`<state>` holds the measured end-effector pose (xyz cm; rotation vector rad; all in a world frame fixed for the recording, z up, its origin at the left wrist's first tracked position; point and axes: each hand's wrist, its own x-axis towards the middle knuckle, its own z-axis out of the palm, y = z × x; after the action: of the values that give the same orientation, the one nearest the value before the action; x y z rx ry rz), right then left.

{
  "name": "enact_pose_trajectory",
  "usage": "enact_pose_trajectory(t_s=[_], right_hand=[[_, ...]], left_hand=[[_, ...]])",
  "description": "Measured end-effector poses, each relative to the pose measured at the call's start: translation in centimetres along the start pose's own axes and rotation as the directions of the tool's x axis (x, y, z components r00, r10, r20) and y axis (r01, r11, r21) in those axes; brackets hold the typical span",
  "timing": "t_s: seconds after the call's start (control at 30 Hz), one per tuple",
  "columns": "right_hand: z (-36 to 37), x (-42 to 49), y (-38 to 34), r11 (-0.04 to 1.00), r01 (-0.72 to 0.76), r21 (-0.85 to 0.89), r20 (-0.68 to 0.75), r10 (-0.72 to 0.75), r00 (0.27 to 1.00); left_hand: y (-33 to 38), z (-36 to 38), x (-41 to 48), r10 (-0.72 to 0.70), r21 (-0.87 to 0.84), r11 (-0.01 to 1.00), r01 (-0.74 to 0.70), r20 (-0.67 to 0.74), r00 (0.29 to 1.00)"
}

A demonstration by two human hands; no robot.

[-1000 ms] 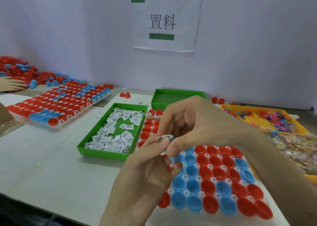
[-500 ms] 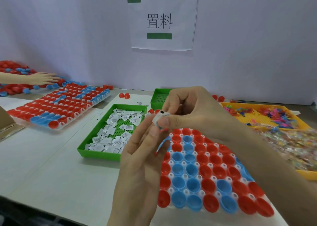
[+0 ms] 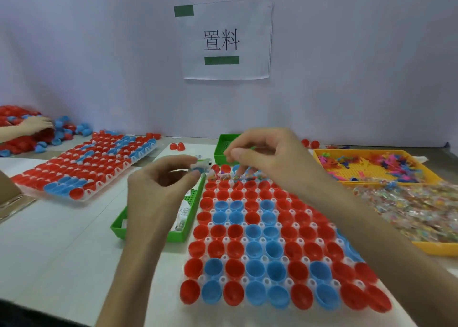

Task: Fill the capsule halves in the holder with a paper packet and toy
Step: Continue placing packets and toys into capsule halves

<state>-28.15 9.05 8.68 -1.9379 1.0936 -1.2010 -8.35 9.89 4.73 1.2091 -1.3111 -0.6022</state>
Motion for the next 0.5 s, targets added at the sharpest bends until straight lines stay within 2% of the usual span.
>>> enact_pose_trajectory(t_s=[0.1, 0.23, 0.37, 0.5], right_hand=[[-2.0, 0.4, 0.5, 0.997, -0.026, 0.068, -0.077, 0.031, 0.997], [-3.2, 0.6, 1.0, 0.997, -0.029, 0.077, -0.096, 0.036, 0.995], [-3.6, 0.7, 1.1, 0.997, -0.006, 0.074, -0.08, 0.012, 0.997], [-3.8, 0.9, 1.1, 0.995, 0.009, 0.099, -0.091, 0.0, 0.996]], left_hand=[[-2.0, 0.7, 3.1, -0.028, 0.263, 0.965, -0.008, 0.134, 0.991], [-4.6, 2.2, 5.7, -0.067, 0.487, 0.87, -0.073, 0.264, 0.962], [-5.6, 3.2, 6.9, -0.052, 0.576, 0.805, -0.145, 0.312, 0.949], [-5.5, 3.9, 7.6, -0.098, 0.651, 0.734, -0.193, 0.383, 0.918]])
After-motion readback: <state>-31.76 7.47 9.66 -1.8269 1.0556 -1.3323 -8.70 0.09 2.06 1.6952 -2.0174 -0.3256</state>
